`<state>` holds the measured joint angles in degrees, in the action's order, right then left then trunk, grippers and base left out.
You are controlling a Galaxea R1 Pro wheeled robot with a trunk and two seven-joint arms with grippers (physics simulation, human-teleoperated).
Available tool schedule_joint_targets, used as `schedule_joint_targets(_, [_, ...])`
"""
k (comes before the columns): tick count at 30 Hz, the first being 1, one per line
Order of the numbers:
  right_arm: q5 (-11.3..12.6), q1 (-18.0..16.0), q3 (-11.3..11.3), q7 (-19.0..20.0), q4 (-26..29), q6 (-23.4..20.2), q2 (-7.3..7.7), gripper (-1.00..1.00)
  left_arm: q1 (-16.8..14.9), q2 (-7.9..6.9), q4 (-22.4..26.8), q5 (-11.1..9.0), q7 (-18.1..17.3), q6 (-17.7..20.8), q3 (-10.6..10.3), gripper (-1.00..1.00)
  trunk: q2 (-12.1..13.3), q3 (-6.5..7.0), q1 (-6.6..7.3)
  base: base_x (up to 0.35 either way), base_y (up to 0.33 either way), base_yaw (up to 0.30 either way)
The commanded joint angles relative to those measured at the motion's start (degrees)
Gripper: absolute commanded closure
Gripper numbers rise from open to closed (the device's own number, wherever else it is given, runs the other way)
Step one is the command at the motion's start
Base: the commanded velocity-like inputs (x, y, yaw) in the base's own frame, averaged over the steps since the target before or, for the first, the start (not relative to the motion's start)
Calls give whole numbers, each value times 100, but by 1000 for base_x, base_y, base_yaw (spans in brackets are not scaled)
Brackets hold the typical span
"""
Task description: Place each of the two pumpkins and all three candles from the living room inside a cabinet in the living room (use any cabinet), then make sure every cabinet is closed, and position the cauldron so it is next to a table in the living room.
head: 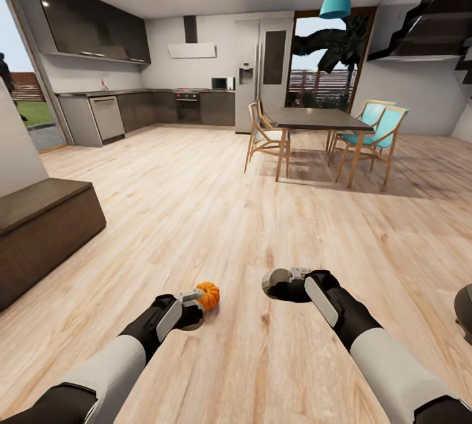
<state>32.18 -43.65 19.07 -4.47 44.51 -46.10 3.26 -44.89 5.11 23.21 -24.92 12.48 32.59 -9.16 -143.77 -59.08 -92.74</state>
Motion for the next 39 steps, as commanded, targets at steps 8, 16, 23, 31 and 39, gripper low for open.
schedule_joint_targets(8, [52, -3, 34, -46, -206, -13, 8, 100, -2, -2, 8, -55, 45, 19, -42, 100, 9, 105, 22, 0, 0, 131])
schedule_joint_targets(16, [45, -3, 52, -49, -255, -13, 8, 100, -2, -2, 8, -54, 44, 19, -42, 100, 19, 215, 42, 0, 0, 131])
schedule_joint_targets(23, [43, -3, 60, -51, -267, -13, 8, 100, -2, -2, 8, -56, 44, 19, -42, 100, 29, 311, 60, 0, 0, 129])
schedule_joint_targets(31, [43, -3, 61, -51, -269, -20, 8, 100, -2, -2, 8, -54, 47, 19, -42, 100, 39, 418, 81, 0, 0, 125])
schedule_joint_targets(39, [42, -11, 61, -54, -307, -22, 8, 100, -2, -2, 8, -56, 44, 19, -42, 100, 50, 524, 102, 0, 0, 117])
